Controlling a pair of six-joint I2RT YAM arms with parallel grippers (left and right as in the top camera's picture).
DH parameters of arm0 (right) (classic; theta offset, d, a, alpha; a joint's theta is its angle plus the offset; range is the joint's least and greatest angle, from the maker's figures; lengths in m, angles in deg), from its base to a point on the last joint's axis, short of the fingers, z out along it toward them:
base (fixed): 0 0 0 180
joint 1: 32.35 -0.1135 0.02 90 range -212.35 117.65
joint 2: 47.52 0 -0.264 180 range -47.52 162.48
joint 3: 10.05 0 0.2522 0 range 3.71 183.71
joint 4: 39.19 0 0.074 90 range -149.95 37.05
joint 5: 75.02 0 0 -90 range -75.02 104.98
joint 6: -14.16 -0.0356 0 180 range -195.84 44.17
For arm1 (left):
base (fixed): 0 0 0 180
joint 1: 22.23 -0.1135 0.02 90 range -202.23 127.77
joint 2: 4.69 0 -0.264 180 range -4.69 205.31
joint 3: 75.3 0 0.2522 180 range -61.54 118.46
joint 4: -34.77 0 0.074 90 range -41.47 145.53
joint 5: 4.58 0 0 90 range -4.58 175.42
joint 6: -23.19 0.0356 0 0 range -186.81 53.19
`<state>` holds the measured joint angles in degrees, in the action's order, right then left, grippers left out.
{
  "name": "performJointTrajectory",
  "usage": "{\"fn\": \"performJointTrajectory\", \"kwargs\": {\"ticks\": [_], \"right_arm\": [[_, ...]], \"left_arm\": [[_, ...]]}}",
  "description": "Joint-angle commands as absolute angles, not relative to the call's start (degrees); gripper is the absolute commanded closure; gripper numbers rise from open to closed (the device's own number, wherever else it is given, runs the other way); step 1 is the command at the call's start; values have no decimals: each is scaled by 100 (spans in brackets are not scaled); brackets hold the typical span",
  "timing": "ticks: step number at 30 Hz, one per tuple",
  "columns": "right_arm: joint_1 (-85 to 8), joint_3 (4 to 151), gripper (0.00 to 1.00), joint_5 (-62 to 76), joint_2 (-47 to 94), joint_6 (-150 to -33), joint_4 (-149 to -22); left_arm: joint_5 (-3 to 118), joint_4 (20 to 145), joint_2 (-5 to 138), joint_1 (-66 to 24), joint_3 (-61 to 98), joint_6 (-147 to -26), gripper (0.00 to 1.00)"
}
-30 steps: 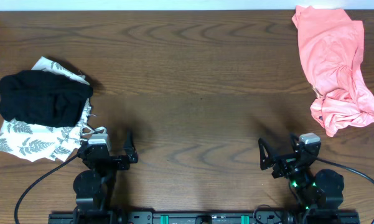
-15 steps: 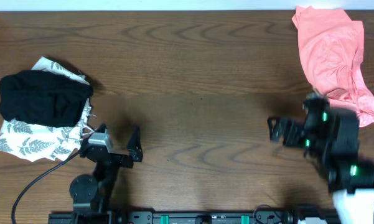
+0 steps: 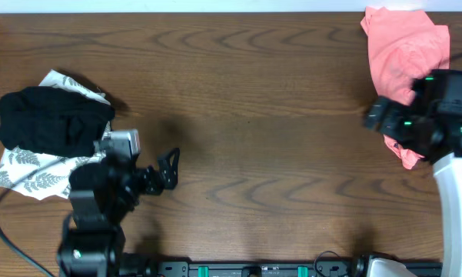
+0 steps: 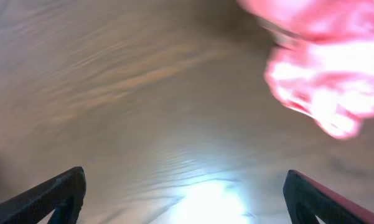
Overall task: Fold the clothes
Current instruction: 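Reach the right gripper to the pink shirt and grasp its edge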
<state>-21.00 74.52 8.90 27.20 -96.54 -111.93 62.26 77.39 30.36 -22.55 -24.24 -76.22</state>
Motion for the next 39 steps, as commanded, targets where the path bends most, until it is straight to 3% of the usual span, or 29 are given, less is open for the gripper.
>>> {"fn": "performJointTrajectory", "kwargs": {"ticks": [1, 11, 16, 26, 34, 35, 36, 38, 39], "right_arm": [[-1339, 7548, 1, 1128, 3078, -10113, -11296], [-73, 7548, 8, 1180, 4678, -10308, -11077], [27, 7548, 10, 1366, 5220, -10581, -10489], [-54, 7548, 27, 1738, 5692, -10590, -9875], [-71, 7397, 28, 2031, 5819, -10537, -9390], [-71, 7397, 32, 2009, 5839, -10537, -9381], [-71, 7397, 43, 1980, 5847, -10535, -9383], [-71, 7400, 82, 1908, 5845, -10433, -9414], [-71, 7406, 91, 1871, 5823, -10382, -9460]], "left_arm": [[6143, 8196, 3783, -2281, -1513, -7296, 2], [6141, 8607, 4767, -2281, -767, -7288, 2], [6141, 8716, 4804, -2281, -769, -7290, 2], [6141, 8992, 4804, -2281, -769, -7290, 2], [6141, 8992, 4804, -2281, -769, -7292, 2], [6141, 8992, 4804, -2281, -769, -7292, 2], [6141, 8992, 4804, -2281, -769, -7292, 2], [6141, 8992, 4804, -2281, -769, -7292, 2], [6141, 8992, 4804, -2281, -769, -7292, 2]]}}
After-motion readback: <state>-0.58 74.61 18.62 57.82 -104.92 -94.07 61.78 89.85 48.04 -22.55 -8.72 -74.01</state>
